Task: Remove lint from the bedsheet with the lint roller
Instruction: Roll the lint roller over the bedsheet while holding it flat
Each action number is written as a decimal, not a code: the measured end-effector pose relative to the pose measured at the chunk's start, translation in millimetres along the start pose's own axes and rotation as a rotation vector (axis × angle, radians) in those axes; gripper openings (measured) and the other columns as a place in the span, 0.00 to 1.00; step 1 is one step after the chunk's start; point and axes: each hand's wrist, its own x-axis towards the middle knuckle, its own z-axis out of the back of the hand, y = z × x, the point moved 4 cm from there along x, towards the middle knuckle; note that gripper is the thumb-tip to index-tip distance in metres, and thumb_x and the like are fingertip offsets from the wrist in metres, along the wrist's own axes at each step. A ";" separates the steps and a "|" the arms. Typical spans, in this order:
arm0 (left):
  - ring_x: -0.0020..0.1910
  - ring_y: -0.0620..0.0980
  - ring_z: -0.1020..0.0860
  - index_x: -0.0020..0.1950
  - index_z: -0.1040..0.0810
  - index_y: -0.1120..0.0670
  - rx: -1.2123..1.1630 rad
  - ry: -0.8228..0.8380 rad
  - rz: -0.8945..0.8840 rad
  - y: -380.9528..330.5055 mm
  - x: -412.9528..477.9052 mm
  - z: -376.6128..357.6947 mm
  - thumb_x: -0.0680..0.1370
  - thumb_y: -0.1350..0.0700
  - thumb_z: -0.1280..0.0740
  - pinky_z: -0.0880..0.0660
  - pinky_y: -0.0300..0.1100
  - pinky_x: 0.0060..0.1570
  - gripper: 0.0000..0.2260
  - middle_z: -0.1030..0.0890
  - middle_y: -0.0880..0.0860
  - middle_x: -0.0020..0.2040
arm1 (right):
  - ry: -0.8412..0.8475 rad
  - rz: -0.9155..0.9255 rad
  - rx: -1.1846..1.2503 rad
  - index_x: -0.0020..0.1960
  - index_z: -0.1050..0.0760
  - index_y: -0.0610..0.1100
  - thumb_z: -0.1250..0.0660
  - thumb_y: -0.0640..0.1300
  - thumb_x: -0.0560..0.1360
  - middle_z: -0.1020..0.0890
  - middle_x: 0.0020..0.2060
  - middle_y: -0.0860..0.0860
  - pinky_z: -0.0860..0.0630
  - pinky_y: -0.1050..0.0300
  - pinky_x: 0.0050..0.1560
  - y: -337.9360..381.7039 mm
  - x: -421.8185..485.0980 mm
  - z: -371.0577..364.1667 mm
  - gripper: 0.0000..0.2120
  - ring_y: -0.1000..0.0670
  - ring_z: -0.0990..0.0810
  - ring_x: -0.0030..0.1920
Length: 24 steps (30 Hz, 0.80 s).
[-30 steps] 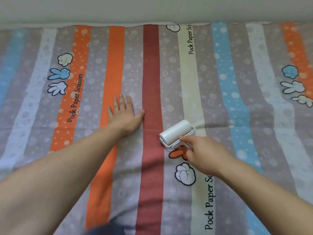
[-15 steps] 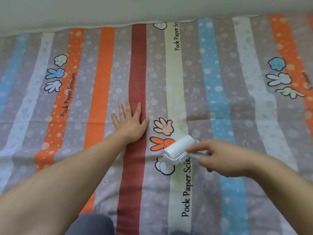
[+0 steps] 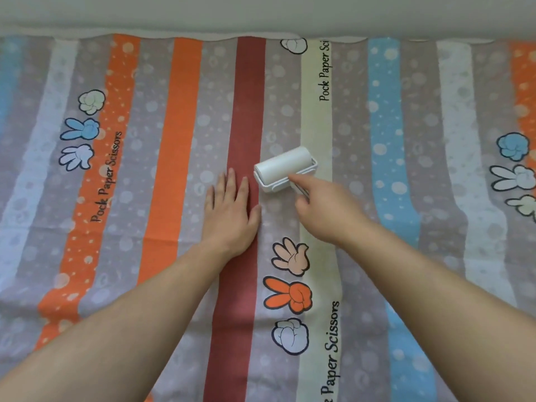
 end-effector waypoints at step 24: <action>0.79 0.55 0.70 0.83 0.59 0.49 -0.046 0.103 -0.070 9.9 5.8 -8.9 0.82 0.36 0.50 0.73 0.55 0.74 0.35 0.67 0.56 0.81 | 0.209 -0.221 -0.295 0.74 0.40 0.65 0.45 0.48 0.78 0.20 0.58 0.51 0.26 0.51 0.49 -53.3 -104.6 -21.4 0.26 0.44 0.23 0.58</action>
